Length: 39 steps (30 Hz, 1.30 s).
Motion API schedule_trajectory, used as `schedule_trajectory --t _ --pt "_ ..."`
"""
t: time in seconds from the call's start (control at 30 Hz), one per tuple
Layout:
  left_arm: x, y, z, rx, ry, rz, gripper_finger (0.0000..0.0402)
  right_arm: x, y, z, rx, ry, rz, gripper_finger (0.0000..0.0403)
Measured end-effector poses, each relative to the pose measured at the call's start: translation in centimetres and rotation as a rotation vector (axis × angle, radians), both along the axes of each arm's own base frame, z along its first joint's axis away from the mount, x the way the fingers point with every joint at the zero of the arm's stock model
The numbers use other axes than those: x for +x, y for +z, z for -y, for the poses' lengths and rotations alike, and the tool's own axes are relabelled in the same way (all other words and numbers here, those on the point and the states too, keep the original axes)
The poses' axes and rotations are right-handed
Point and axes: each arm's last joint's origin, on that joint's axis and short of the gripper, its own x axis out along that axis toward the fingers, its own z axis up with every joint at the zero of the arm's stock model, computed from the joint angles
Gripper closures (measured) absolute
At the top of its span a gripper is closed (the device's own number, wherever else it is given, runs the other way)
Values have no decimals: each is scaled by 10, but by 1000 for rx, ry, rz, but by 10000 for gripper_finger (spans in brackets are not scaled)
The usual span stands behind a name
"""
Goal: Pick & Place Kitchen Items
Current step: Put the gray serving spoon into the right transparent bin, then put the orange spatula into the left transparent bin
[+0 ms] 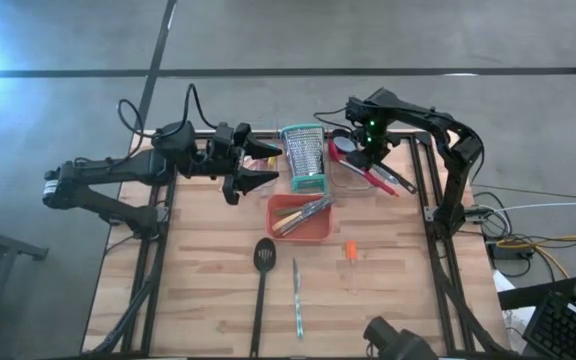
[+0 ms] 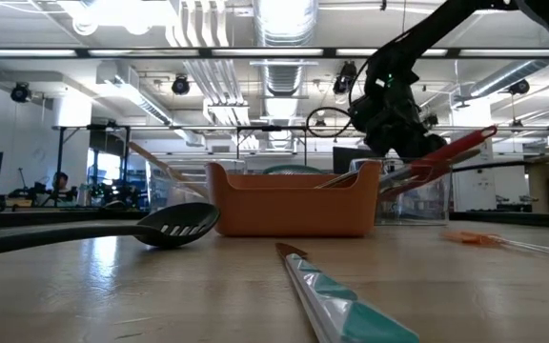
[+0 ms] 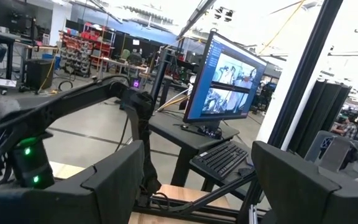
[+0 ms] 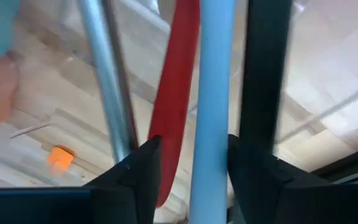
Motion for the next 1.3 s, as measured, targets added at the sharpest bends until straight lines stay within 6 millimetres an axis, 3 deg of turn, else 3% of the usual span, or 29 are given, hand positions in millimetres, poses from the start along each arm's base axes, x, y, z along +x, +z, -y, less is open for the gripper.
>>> schedule_trajectory --t 0.33,0.57,0.73,0.93,1.13,1.3 --pt "0 0 0 -7 -2 -3 99 -6 59 -8 -157 -42 131 220" --pt "1 -4 0 -48 -9 -41 99 -18 111 -42 -269 -85 249 234" --pt "1 -8 0 -47 -7 -83 99 -21 144 -89 -322 -63 351 249" --pt "2 -14 0 -43 -3 -139 99 -18 170 -160 -457 -46 395 264" --pt "2 -14 0 -43 -1 -147 99 -5 179 -234 -543 -46 521 274" --pt "2 -16 0 -43 1 -162 99 6 175 -287 -555 -5 605 274"
